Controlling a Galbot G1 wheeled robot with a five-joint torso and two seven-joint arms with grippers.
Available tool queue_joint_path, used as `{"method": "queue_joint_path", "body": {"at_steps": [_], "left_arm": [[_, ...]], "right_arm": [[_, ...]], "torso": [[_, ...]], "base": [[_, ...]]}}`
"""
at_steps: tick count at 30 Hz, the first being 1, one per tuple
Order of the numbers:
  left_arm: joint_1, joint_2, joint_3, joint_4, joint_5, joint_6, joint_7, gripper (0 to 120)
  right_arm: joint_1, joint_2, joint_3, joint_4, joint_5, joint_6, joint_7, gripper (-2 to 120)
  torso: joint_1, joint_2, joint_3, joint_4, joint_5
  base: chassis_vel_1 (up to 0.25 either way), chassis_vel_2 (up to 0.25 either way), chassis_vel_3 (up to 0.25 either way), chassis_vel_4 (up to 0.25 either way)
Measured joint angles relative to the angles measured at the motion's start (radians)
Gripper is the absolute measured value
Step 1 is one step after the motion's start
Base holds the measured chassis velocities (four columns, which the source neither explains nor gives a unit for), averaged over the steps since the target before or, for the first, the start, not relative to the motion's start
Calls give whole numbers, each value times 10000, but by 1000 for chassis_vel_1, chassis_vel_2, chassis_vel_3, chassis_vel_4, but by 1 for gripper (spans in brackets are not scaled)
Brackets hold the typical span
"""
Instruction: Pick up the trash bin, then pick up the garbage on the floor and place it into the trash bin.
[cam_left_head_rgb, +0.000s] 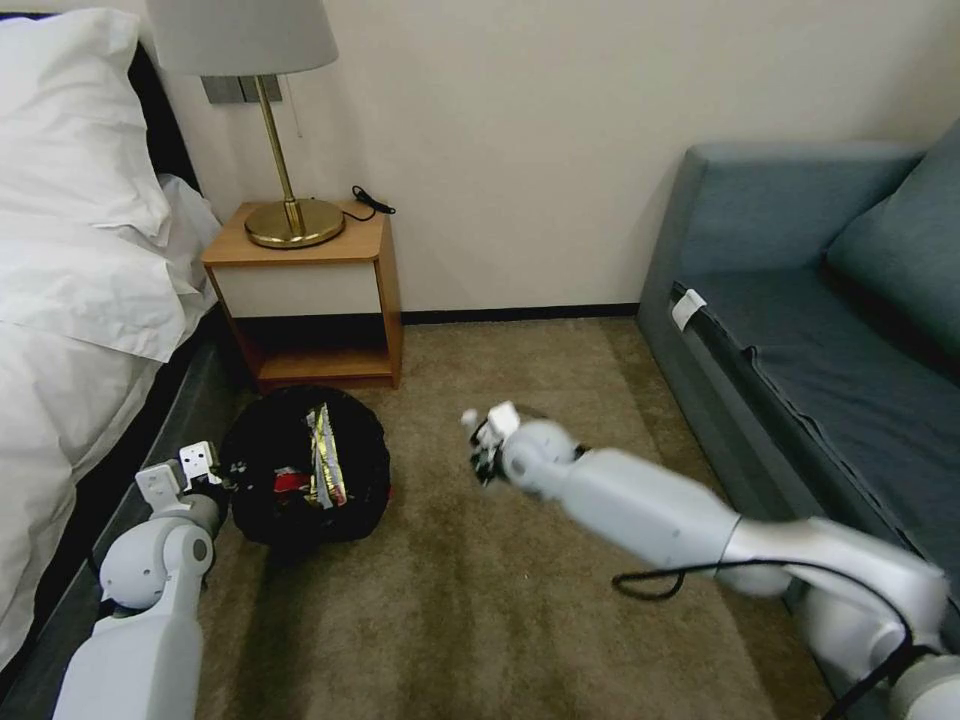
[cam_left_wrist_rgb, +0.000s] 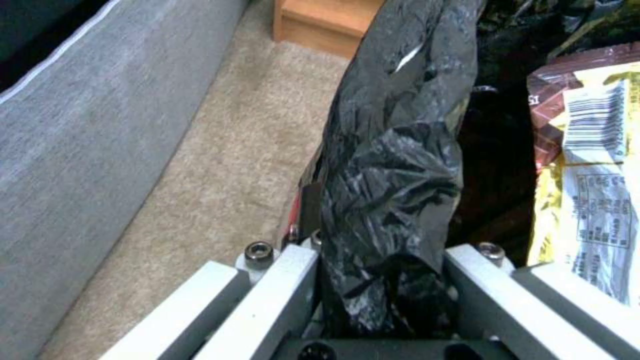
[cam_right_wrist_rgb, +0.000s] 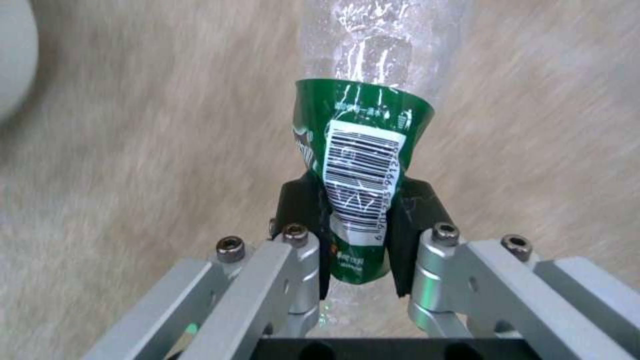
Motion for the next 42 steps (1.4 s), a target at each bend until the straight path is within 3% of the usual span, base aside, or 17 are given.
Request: {"method": "queue_joint_path", "body": {"at_steps": [4,8,22,37,42], "left_arm": [[-3,19,26,128,-87,-34,52,2],[-78,-19,133,253,-128,-42,66,2],[-309,25,303,394,-187,-14,69,2],[-467,-307,578,450,5,3,86,2],[-439,-338,543,359,22,31,100,2]], "right_arm": [[627,-179,-16,486,163,0,-127,15],[1253,187,-43,1268,770,1,-13,15],[1011,1526,-2,2658,2069,3,477,15],[206,2482,-481,1836,630,184,43,15],[16,2589,-621,1667,252,341,-50,37]], "torso": [[0,0,0,-3,0],[0,0,0,2,-1],[0,0,0,1,-3],[0,0,0,1,-2],[0,0,-1,0,-1]], "base": [[0,0,0,0],[0,0,0,0],[0,0,0,0],[0,0,0,0],[0,0,0,0]]}}
